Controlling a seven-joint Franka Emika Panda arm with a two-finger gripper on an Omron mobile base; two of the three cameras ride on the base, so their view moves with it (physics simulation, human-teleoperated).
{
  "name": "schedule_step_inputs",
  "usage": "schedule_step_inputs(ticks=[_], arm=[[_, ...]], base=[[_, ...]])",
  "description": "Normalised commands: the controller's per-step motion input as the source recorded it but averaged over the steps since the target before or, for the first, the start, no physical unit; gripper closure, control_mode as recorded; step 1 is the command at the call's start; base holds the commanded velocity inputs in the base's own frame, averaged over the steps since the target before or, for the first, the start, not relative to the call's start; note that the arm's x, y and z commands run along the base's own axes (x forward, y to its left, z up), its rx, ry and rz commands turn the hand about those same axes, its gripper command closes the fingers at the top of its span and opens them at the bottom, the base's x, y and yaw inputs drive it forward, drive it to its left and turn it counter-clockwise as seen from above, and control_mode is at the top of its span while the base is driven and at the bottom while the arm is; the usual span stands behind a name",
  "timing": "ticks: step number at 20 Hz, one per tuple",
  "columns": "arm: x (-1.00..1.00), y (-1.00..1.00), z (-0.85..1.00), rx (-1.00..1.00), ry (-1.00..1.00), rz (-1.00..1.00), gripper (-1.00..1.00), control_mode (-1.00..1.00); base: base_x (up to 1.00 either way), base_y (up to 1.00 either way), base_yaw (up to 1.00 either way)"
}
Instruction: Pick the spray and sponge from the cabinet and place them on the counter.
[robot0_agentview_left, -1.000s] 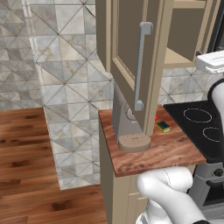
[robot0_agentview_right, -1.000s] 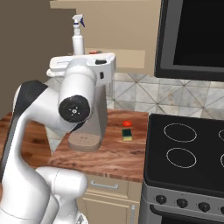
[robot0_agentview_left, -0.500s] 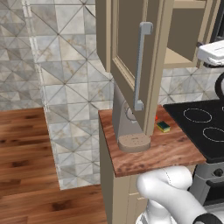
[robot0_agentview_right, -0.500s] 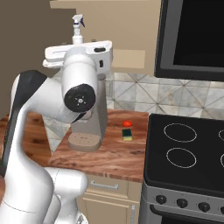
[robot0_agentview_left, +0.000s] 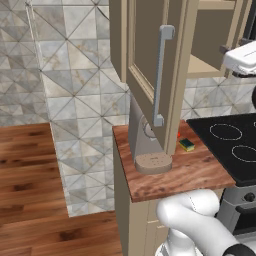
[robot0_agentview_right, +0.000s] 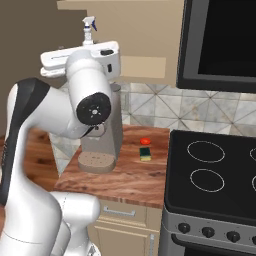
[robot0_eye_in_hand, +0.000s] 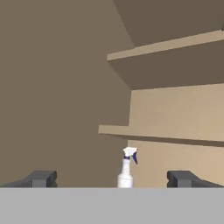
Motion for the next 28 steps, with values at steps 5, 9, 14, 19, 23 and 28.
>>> schedule_step_inputs(ticks=[5,9,14,19,23,28], arm=[[-0.03,0.29,0.0,-0.01,-0.14,0.02,-1.0,-1.0],[0.08,0.17,0.0,0.0,-0.04,0.0,-1.0,-1.0],[0.2,0.1,0.0,0.0,0.0,0.0,-1.0,-1.0],[0.23,0.07,0.0,0.0,0.04,0.0,-1.0,-1.0],[0.19,0.08,0.0,0.0,0.1,0.0,-1.0,-1.0],[0.12,0.11,0.0,0.0,0.08,0.0,-1.0,-1.0]], base=[[0.0,0.0,0.0],[0.0,0.0,0.0],[0.0,0.0,0.0],[0.0,0.0,0.0],[0.0,0.0,0.0],[0.0,0.0,0.0]])
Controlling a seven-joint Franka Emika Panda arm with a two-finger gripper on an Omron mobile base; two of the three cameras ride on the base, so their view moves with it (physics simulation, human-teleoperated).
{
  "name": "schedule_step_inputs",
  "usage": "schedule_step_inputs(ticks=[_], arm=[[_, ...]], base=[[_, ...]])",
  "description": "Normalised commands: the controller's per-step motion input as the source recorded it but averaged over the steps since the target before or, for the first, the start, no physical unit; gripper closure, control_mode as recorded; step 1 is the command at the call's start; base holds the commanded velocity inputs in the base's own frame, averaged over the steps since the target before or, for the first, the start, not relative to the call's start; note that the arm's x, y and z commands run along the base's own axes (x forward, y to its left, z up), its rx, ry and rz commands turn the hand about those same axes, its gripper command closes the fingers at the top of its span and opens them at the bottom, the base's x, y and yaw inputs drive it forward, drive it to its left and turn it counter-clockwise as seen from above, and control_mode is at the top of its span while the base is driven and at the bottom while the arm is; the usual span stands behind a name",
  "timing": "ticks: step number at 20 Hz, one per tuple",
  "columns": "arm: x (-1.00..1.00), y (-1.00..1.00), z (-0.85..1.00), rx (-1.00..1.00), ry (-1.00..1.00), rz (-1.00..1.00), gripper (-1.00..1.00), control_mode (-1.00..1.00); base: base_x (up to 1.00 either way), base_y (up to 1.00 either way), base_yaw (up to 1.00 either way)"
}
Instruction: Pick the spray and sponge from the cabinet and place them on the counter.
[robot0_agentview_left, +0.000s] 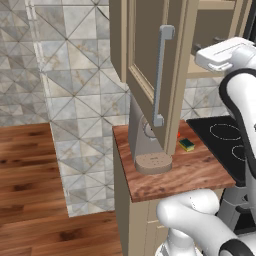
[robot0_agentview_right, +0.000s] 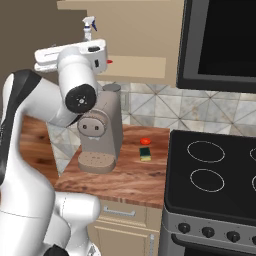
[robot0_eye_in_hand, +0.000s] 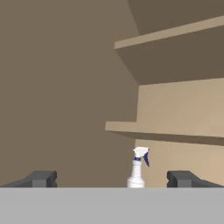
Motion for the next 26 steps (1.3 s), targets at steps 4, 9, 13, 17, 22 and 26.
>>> schedule_step_inputs(ticks=[4,9,13,17,22,26], arm=[[0.11,0.07,0.0,0.0,0.01,0.01,-1.0,-1.0],[0.13,0.06,-0.04,0.0,0.0,0.01,-1.0,-1.0],[0.15,0.01,-0.13,0.0,-0.01,0.02,-1.0,-1.0],[0.2,0.0,-0.14,0.0,-0.02,0.02,-1.0,-1.0],[0.23,0.0,-0.07,0.0,-0.01,0.02,-1.0,-1.0],[0.21,0.03,-0.01,0.0,0.0,0.02,-1.0,-1.0]], base=[[0.0,0.0,0.0],[0.0,0.0,0.0],[0.0,0.0,0.0],[0.0,0.0,0.0],[0.0,0.0,0.0],[0.0,0.0,0.0]])
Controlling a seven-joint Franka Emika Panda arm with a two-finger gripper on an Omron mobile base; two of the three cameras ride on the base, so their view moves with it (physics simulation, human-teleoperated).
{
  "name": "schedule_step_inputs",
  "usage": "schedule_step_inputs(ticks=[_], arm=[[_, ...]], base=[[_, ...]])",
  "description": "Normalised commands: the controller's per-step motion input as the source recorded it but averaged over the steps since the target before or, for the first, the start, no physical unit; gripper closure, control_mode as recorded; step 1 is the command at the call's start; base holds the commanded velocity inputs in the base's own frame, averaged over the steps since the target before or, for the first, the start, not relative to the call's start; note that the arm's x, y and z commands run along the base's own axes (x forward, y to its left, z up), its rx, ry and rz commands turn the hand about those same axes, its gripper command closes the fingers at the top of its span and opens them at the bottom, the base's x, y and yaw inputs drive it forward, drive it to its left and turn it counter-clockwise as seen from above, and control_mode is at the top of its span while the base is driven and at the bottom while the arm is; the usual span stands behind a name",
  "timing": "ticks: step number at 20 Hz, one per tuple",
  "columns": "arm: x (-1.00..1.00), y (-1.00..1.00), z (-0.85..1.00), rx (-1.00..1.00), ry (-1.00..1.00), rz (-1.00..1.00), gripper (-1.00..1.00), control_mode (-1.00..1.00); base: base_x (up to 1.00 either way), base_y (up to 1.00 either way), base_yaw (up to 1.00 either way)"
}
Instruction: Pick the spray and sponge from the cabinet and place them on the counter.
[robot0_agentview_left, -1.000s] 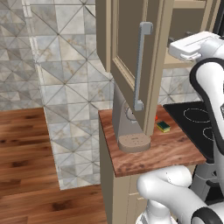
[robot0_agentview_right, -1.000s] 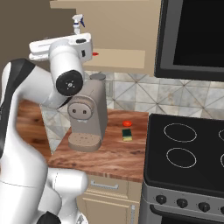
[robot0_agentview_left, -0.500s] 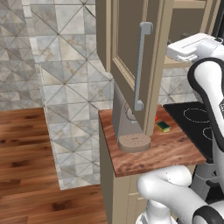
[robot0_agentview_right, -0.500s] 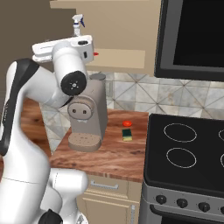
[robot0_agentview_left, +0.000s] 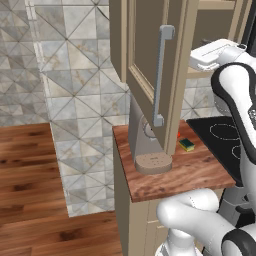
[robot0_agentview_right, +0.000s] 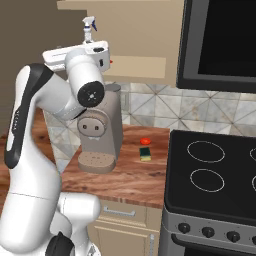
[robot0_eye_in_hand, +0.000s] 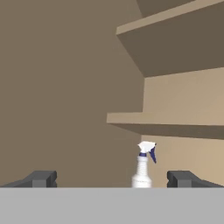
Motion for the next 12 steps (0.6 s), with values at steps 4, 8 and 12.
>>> schedule_step_inputs(ticks=[4,8,12], arm=[[0.17,0.05,0.0,0.0,0.0,0.02,-1.0,-1.0],[0.14,0.06,0.0,0.0,0.0,0.02,-1.0,-1.0],[0.11,0.05,0.0,0.0,0.0,0.01,-1.0,-1.0]], base=[[0.0,0.0,0.0],[0.0,0.0,0.0],[0.0,0.0,0.0]])
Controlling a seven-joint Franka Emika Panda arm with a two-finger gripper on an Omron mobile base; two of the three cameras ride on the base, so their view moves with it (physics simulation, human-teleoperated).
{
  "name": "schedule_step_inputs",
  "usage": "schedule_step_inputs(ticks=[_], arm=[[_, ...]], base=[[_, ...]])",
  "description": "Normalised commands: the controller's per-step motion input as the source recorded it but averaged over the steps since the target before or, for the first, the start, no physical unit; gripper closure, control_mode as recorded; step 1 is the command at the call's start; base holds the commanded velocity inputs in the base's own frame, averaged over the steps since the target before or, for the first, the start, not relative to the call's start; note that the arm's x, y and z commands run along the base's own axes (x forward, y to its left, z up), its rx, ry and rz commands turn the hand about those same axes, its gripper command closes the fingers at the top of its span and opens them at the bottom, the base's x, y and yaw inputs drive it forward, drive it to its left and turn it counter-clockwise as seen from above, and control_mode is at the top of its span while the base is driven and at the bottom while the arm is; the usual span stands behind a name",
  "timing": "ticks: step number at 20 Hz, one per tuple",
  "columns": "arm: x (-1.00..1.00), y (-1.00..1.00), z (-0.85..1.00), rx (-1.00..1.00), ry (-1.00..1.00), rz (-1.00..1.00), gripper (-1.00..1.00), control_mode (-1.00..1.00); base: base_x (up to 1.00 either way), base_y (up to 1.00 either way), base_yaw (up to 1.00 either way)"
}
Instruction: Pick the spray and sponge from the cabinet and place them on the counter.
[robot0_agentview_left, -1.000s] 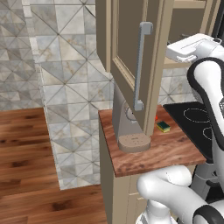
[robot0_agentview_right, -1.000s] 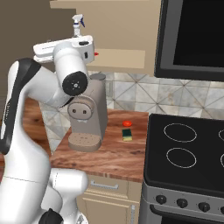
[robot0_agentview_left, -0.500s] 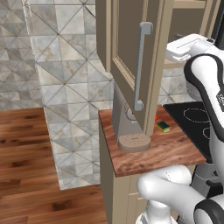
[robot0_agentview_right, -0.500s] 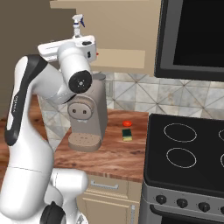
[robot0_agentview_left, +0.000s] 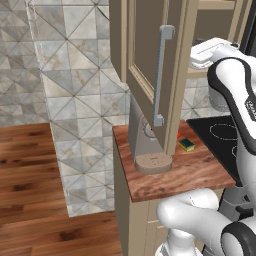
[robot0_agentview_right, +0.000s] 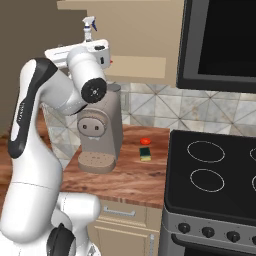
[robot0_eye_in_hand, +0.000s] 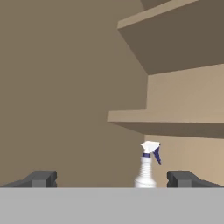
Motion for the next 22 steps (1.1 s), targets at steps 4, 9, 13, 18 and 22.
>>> schedule_step_inputs(ticks=[4,9,13,18,22], arm=[[0.1,0.04,0.0,0.0,0.0,0.01,-1.0,-1.0],[0.1,0.04,0.0,0.0,0.0,0.01,-1.0,-1.0],[0.1,0.04,0.0,0.0,0.0,0.01,-1.0,-1.0],[0.17,0.02,0.0,0.0,0.02,0.0,-1.0,-1.0],[0.25,0.0,0.0,0.0,0.02,0.0,-1.0,-1.0]], base=[[0.0,0.0,0.0],[0.0,0.0,0.0],[0.0,0.0,0.0],[0.0,0.0,0.0],[0.0,0.0,0.0]])
